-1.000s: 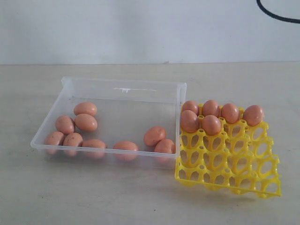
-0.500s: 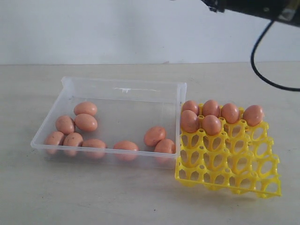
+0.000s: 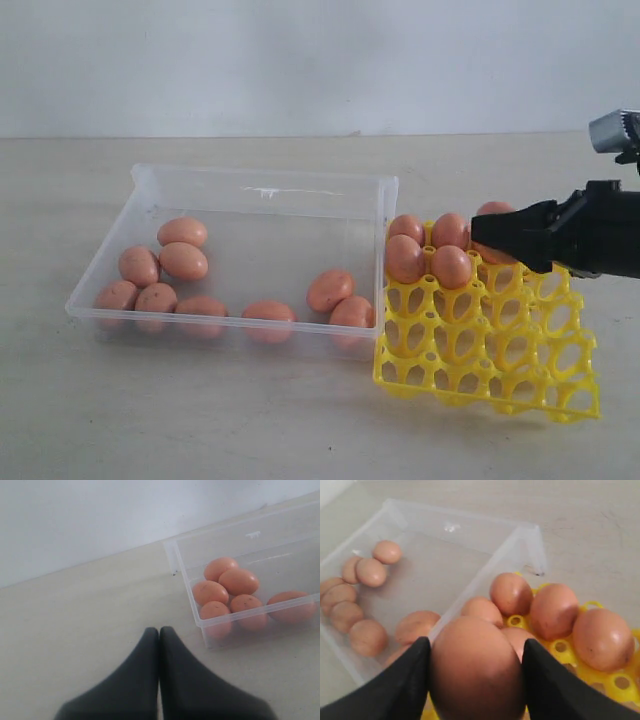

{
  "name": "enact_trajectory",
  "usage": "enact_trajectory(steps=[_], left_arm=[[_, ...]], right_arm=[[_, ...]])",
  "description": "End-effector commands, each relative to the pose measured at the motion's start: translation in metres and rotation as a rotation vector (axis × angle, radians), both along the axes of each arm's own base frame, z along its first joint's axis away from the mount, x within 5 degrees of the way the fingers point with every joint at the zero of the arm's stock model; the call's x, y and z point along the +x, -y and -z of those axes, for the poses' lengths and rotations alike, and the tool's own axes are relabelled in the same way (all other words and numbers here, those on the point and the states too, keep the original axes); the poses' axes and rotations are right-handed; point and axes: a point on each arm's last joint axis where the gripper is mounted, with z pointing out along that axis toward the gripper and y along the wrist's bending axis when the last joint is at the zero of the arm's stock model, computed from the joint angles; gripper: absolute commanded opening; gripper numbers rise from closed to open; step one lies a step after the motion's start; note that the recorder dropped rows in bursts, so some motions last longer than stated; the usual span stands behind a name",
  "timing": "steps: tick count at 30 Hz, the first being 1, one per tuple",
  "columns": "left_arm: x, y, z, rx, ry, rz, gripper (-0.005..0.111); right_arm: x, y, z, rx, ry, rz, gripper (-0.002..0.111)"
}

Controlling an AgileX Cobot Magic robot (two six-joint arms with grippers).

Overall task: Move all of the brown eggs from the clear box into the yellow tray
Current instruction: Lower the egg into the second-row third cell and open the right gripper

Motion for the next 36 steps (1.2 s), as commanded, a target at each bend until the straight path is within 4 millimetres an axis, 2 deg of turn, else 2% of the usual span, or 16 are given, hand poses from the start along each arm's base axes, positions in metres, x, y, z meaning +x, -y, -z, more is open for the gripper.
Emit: enact_trajectory(steps=[1, 8, 15, 24, 29, 36], left_arm=[[0.0, 0.0, -0.001, -0.008, 0.009, 0.005, -0.004], [0.0, 0.0, -0.001, -0.008, 0.009, 0.005, -0.004], [0.0, 0.0, -0.001, -0.008, 0.009, 0.005, -0.004], [0.0, 0.0, -0.001, -0.008, 0.009, 0.005, -0.004], [0.0, 0.0, -0.001, -0.008, 0.009, 0.005, -0.004], [0.0, 0.0, -0.001, -0.008, 0.009, 0.005, -0.004]], right_arm=[[0.003, 0.008, 0.003, -0.069, 0.005, 0.065, 0.0], [0.01, 0.014, 0.001, -0.131, 0.109, 0.112, 0.0], [0.016, 0.012, 0.028, -0.099, 0.023, 0.083, 0.0], [0.017, 0.004, 0.031, -0.154, 0.043, 0.067, 0.0], [0.021, 0.006, 0.046, -0.148, 0.009, 0.097, 0.0], [0.026, 0.006, 0.053, -0.128, 0.005, 0.107, 0.0]])
